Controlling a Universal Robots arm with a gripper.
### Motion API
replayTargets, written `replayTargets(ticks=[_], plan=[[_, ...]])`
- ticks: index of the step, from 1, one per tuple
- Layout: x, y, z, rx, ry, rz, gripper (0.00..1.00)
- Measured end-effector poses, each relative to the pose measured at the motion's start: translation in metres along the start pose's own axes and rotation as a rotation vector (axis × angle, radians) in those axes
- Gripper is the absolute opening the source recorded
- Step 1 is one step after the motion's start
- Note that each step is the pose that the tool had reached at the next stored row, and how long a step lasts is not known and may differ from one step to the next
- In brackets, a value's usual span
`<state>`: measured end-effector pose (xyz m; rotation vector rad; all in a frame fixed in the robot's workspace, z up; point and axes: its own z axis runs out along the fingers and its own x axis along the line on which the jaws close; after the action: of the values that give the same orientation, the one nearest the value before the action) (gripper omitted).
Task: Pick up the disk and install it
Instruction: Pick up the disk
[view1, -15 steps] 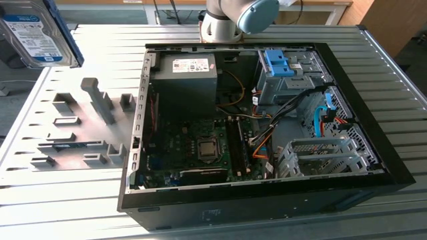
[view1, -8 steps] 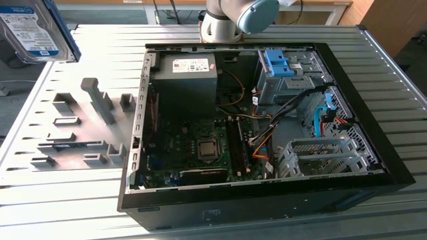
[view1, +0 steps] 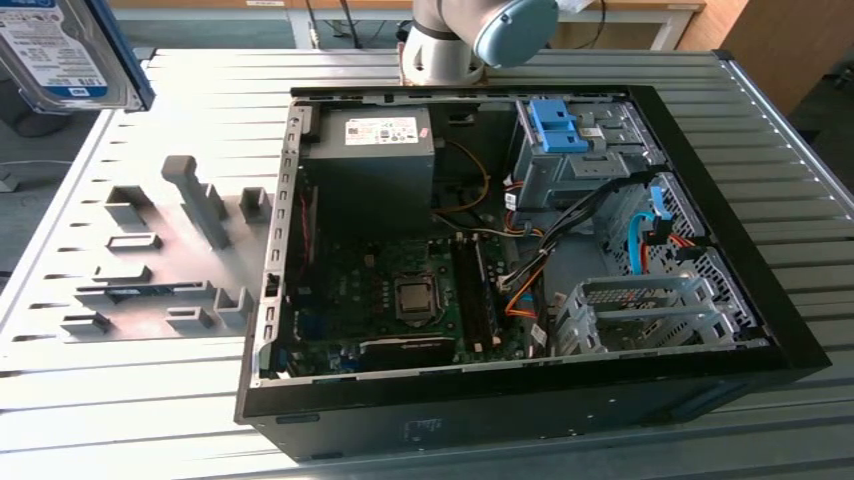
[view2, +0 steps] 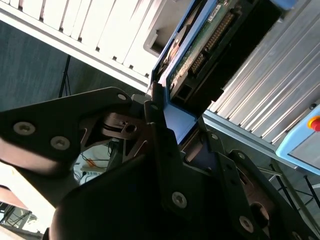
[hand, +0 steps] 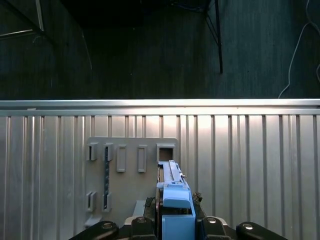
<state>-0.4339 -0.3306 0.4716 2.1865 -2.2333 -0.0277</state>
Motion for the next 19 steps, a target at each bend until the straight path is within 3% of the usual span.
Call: replayTargets(ticks=[2,19], plan=[[0.0,0.0001,-0.0026,0.0,0.0001,0.0,0.36],[-0.0001,-0.0012,-0.0031,0.0,0.0002,0.0,0.36]])
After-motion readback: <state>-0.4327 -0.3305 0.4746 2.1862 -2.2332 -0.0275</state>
